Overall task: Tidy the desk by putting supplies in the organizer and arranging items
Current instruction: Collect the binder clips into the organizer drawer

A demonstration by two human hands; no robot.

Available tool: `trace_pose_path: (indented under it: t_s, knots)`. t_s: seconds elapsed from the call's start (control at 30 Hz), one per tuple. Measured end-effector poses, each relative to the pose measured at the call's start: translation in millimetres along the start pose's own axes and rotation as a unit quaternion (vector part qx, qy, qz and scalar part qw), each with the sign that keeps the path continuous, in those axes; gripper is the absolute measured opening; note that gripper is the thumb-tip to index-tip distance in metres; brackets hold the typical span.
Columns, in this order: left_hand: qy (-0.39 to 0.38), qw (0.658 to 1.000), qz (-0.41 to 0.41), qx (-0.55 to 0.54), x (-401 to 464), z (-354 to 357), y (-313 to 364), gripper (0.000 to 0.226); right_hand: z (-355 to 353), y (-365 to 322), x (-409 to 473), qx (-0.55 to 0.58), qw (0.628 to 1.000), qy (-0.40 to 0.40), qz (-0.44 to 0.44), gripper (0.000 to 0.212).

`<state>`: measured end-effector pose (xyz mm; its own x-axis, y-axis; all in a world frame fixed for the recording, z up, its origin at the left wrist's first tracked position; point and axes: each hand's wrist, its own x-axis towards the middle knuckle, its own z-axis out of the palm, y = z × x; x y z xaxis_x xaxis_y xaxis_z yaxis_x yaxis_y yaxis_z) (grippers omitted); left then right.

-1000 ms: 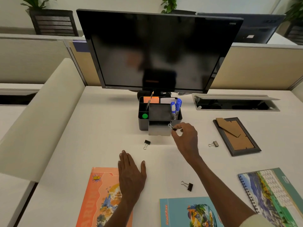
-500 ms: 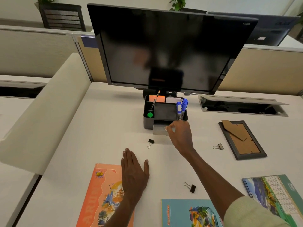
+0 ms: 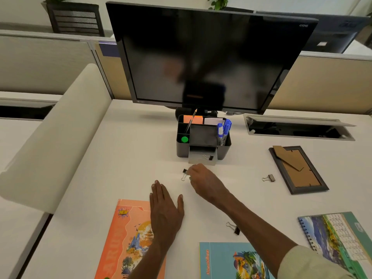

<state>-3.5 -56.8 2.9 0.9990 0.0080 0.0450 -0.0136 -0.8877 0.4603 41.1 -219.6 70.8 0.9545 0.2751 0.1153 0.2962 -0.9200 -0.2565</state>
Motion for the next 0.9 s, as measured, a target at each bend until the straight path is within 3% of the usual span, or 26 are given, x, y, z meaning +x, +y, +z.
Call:
trace_pose_path:
  t_s: [0.13,0.27,0.5,0.63,0.83,0.9]
  knots:
    - [-0.001,1.0,0.0,0.009,0,0,0,0.078,13,-5,-1,-0.023,0.997,-0.072,-0.025,0.05]
    - [-0.003,1.0,0.0,0.019,0,0,0,0.078,23,-6,2,-0.072,0.989,-0.129,-0.01,0.061]
    - [-0.002,1.0,0.002,0.022,0,1,0,0.077,26,-10,-2,-0.114,0.989,-0.088,-0.025,0.021]
    - [0.0,1.0,0.002,0.023,1,1,0,0.078,26,-9,-10,-0.11,0.991,-0.077,-0.024,0.028]
    - [-0.001,1.0,-0.001,0.013,0,-1,1,0.079,19,-13,-1,-0.016,0.999,-0.03,0.037,0.004]
    - [0.0,1.0,0.001,0.011,0,-1,1,0.078,5,-17,6,0.028,0.998,0.001,0.056,0.011]
